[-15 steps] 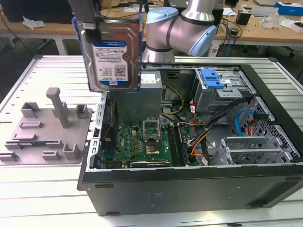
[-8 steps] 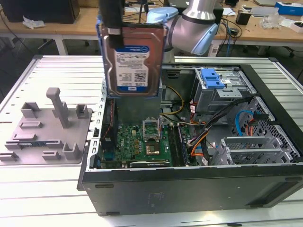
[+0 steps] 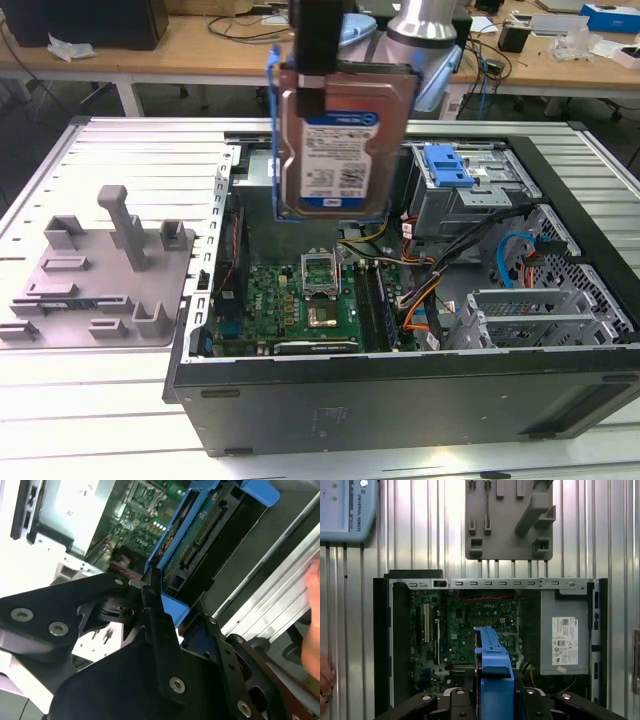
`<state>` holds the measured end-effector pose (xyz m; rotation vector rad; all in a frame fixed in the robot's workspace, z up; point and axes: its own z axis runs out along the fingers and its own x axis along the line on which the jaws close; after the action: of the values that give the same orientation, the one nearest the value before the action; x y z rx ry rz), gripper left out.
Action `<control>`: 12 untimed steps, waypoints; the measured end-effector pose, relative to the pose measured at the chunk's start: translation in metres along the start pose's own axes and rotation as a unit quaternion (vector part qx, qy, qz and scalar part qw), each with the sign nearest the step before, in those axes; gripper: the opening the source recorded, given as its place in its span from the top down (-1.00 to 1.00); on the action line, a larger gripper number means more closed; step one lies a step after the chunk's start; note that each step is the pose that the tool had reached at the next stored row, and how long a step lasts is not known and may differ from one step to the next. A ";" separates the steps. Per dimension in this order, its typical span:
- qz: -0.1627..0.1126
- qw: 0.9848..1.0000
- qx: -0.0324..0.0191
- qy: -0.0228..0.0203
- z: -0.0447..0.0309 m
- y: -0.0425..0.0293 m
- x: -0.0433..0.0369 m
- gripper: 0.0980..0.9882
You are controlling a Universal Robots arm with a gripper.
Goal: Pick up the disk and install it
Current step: 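Pick up the disk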
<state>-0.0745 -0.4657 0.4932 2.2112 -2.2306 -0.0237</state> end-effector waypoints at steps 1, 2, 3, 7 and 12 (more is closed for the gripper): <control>0.000 1.000 0.000 0.000 -0.0001 -0.0047 0.0019 0.39; 0.000 1.000 0.000 0.000 -0.0001 -0.0099 0.0039 0.39; 0.000 1.000 0.000 0.000 -0.0002 -0.0147 0.0058 0.39; 0.000 1.000 -0.001 0.000 -0.0006 -0.0395 0.0150 0.39; 0.000 1.000 -0.001 0.000 -0.0009 -0.0616 0.0230 0.39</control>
<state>-0.0131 -0.4892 0.4932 2.2101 -2.2294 -0.0264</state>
